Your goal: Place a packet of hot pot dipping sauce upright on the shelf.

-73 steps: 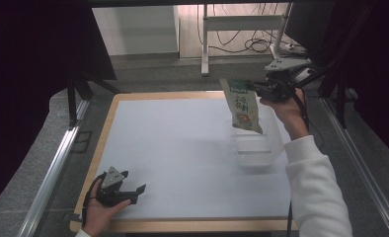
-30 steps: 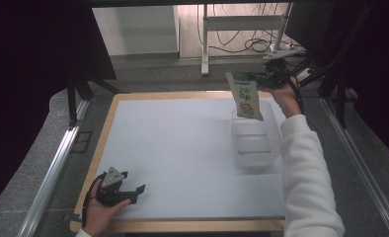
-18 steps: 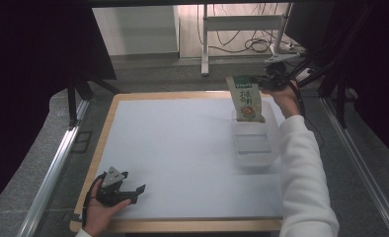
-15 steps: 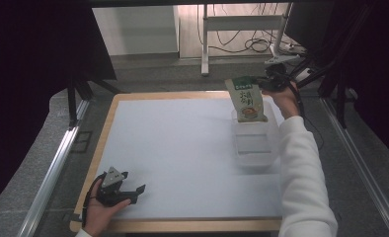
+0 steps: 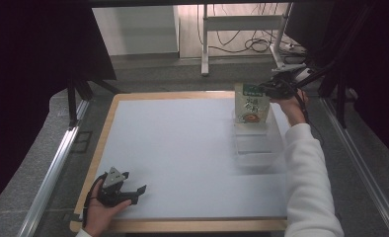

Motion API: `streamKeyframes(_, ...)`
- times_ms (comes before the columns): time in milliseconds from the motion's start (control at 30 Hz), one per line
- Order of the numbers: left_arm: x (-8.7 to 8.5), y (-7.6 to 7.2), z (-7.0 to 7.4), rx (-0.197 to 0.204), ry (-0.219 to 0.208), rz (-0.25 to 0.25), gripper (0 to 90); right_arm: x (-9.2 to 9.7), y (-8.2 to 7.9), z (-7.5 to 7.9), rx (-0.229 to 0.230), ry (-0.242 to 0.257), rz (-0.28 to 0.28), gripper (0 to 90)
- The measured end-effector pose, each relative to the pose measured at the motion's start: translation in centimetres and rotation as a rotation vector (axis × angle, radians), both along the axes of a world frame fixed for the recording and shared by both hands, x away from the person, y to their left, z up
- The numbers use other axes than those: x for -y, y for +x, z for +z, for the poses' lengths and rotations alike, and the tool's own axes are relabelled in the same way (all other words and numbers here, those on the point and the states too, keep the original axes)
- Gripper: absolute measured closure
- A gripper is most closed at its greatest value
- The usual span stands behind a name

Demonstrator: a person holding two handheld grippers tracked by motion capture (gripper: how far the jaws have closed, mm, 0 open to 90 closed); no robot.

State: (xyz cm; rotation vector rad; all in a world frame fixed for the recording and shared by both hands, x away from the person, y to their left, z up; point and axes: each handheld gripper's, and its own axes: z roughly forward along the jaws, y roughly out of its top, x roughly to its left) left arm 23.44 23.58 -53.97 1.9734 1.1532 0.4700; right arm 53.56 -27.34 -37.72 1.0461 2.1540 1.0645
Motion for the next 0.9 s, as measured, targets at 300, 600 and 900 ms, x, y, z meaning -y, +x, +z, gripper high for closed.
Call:
streamKeyframes(300, 0.0, 0.0, 0.0, 0.001, 0.004, -0.002, 16.6, -1.1, -1.7, 1.1, 0.052, 0.016, -0.085, 32.3)
streamKeyframes(600, 0.0, -0.2, 0.1, 0.01, 0.003, -0.006, 16.5, -3.0, -5.5, 3.1, 0.082, 0.099, 0.012, 29.0)
streamKeyframes(900, 0.3, -0.3, 0.2, 0.015, 0.011, -0.013, 16.5, -6.3, -11.7, 0.6, 0.013, 0.148, 0.163, 27.1)
